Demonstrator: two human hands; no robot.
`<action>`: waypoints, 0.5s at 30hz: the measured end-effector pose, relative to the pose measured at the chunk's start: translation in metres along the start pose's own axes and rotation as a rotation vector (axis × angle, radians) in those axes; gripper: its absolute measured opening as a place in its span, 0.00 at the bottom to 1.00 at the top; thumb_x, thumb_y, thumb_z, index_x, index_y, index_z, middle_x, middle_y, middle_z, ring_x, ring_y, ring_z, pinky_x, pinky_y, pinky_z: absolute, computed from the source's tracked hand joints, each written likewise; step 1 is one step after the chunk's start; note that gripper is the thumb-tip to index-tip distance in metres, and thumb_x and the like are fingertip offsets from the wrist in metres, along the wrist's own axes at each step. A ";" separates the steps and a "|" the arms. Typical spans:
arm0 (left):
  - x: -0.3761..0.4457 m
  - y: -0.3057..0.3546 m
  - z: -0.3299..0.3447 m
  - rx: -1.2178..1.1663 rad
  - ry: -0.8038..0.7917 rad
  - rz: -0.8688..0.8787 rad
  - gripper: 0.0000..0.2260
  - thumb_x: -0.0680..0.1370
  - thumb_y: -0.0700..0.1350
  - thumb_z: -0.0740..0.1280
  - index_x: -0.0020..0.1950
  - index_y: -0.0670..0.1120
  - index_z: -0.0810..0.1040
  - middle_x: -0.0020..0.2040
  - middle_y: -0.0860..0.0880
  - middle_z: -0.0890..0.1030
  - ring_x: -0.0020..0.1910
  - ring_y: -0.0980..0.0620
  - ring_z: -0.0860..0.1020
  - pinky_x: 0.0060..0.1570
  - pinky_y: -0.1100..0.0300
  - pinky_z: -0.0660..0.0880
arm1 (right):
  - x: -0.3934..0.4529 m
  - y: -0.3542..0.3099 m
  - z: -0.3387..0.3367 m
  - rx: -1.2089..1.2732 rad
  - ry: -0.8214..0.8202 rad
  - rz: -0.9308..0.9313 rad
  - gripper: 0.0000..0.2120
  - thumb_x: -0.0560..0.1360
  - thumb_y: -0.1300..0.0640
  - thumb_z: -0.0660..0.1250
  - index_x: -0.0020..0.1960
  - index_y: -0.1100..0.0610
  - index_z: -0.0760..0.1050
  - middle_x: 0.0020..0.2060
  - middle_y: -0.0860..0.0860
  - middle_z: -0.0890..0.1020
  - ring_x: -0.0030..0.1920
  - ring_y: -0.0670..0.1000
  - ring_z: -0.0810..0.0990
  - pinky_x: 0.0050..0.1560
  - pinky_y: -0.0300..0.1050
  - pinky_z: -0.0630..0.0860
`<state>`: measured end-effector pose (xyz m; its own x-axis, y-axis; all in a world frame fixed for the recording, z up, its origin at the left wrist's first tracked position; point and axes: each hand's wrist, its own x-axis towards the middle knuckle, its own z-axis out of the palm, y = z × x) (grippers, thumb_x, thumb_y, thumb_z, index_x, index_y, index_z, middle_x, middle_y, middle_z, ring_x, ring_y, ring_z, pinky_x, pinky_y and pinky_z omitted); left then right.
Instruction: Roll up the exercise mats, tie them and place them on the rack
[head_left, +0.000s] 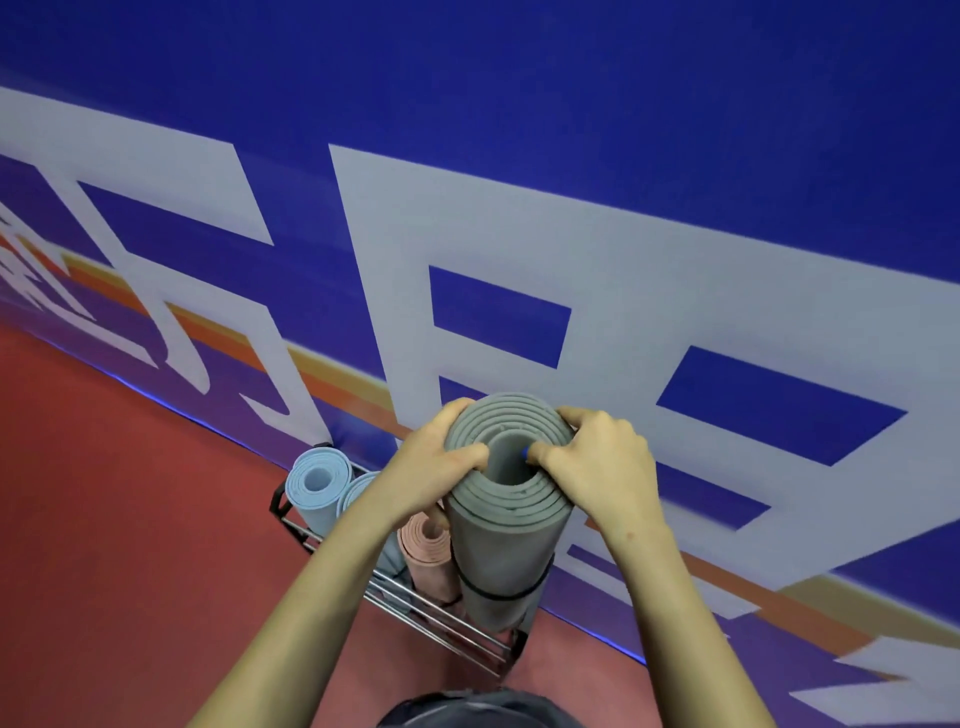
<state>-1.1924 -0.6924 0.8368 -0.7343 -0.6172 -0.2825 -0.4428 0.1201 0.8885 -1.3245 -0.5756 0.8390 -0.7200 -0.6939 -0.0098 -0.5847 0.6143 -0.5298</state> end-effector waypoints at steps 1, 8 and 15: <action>0.002 -0.005 0.000 0.002 0.002 0.011 0.18 0.72 0.40 0.66 0.58 0.59 0.73 0.44 0.54 0.79 0.42 0.51 0.80 0.31 0.58 0.77 | 0.001 0.001 0.004 0.000 -0.014 0.007 0.10 0.67 0.44 0.68 0.43 0.49 0.77 0.33 0.47 0.79 0.37 0.53 0.77 0.31 0.41 0.69; 0.028 -0.078 0.030 0.122 -0.035 -0.101 0.25 0.67 0.40 0.72 0.63 0.49 0.74 0.54 0.50 0.80 0.50 0.52 0.77 0.48 0.65 0.72 | 0.006 0.041 0.076 -0.025 -0.245 0.152 0.16 0.64 0.50 0.71 0.51 0.51 0.78 0.44 0.54 0.83 0.49 0.60 0.80 0.42 0.45 0.73; 0.010 -0.164 0.057 -0.010 -0.231 -0.331 0.24 0.71 0.41 0.71 0.65 0.45 0.68 0.54 0.49 0.75 0.46 0.60 0.76 0.42 0.70 0.74 | -0.022 0.100 0.161 -0.034 -0.410 0.309 0.20 0.68 0.52 0.68 0.59 0.48 0.74 0.51 0.53 0.82 0.55 0.58 0.79 0.47 0.46 0.74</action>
<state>-1.1564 -0.6739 0.6678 -0.6500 -0.4303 -0.6264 -0.6701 -0.0643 0.7395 -1.3071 -0.5592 0.6492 -0.6592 -0.5642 -0.4971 -0.3843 0.8210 -0.4221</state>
